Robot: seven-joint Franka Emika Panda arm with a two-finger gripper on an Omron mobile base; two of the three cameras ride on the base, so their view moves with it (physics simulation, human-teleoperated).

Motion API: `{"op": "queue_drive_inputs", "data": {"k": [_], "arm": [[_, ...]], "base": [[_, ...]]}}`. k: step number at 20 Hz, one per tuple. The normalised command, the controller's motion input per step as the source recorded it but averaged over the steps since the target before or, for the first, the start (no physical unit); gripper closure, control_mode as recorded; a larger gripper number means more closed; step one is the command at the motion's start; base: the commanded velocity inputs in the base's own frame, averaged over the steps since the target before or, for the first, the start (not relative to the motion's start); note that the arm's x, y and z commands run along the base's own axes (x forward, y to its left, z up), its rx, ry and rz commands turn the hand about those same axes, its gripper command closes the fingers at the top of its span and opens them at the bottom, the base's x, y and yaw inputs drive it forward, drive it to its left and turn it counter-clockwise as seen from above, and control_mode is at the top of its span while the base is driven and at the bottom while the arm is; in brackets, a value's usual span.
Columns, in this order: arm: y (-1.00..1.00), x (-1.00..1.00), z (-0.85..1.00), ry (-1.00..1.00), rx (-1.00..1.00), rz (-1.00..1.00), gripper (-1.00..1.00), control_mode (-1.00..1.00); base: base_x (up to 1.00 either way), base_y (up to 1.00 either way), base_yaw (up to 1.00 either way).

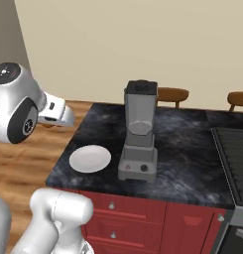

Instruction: Pick the tangerine and pear from the fridge and place them on the plate next to the blender to make a fruit smoothie.

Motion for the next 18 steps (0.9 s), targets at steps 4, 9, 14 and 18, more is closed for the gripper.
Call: {"op": "queue_drive_inputs", "data": {"k": [4, 9, 14, 18], "arm": [[0.06, 0.86, -0.89, 0.35, -0.07, 0.00, 1.00, -1.00], [0.06, 0.83, -0.77, 0.38, -0.02, -0.01, 1.00, -1.00], [0.00, 0.77, -0.92, 0.36, 0.00, 0.00, 1.00, -1.00], [0.00, 0.62, -1.00, 0.14, 0.00, 0.00, 1.00, -1.00]], "base": [[0.00, 0.00, 0.00], [0.00, 0.00, 0.00], [0.00, 0.00, 0.00], [0.00, 0.00, 0.00]]}}
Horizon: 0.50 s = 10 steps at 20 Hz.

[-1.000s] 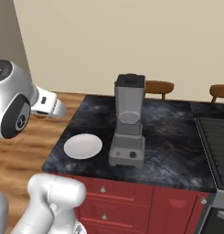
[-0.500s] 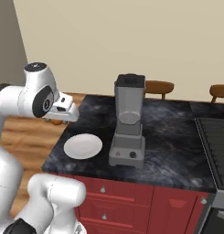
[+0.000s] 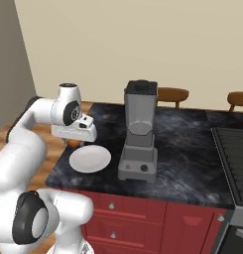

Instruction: Pick the tangerine and pear from the fridge and place them on the plate next to the blender to make a fruit smoothie.

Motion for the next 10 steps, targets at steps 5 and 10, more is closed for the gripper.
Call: {"op": "queue_drive_inputs", "data": {"k": [5, 10], "arm": [[0.00, 0.85, -1.00, 0.03, 0.00, 0.00, 1.00, -1.00], [0.00, 0.86, -0.94, 0.00, -0.02, 0.00, 1.00, -1.00]], "base": [[0.00, 0.00, 0.00], [0.00, 0.00, 0.00]]}}
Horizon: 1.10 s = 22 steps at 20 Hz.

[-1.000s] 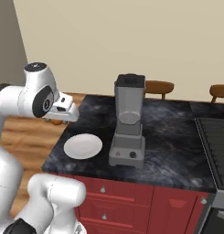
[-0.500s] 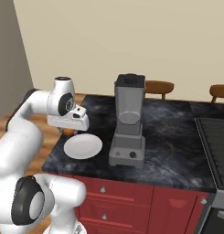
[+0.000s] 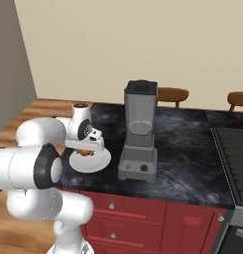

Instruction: Pick the tangerine and pear from the fridge and place them on the plate next to the blender to make a fruit smoothie.

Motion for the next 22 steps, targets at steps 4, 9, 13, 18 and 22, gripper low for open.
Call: {"op": "queue_drive_inputs", "data": {"k": [4, 9, 13, 18, 22], "arm": [[0.00, 0.75, -0.76, -0.05, 0.00, 0.00, -1.00, -1.00], [0.04, 0.28, -0.12, -0.02, -0.01, -0.02, -1.00, -1.00], [0.06, 0.01, 0.02, 0.00, 0.00, -0.04, -1.00, -1.00], [0.09, -0.12, 0.38, -0.01, 0.00, -0.06, -1.00, -1.00], [0.00, -0.50, 0.82, -0.07, 0.00, -0.01, -1.00, -1.00]], "base": [[0.00, 0.00, 0.00], [0.00, 0.00, 0.00], [0.00, 0.00, 0.00], [0.00, 0.00, 0.00], [0.00, 0.00, 0.00]]}}
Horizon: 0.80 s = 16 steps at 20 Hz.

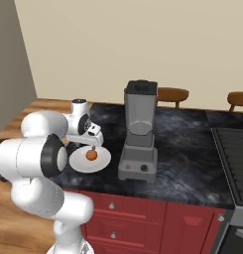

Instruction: Pick the tangerine and pear from the fridge and place them on the plate next to the blender to make a fruit smoothie.

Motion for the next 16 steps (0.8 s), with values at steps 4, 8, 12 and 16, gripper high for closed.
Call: {"op": "queue_drive_inputs", "data": {"k": [4, 8, 12, 16], "arm": [[0.00, -0.73, 1.00, -0.11, -0.03, 0.00, -1.00, -1.00], [0.00, -0.92, 0.93, -0.02, -0.01, 0.00, -1.00, -1.00], [0.00, -1.00, 0.85, 0.00, 0.00, 0.00, -1.00, -1.00], [0.00, -0.95, 0.70, -0.02, -0.01, 0.00, -1.00, -1.00]], "base": [[0.00, 0.00, 0.00], [0.00, 0.00, 0.00], [0.00, 0.00, 0.00], [0.00, 0.00, 0.00]]}}
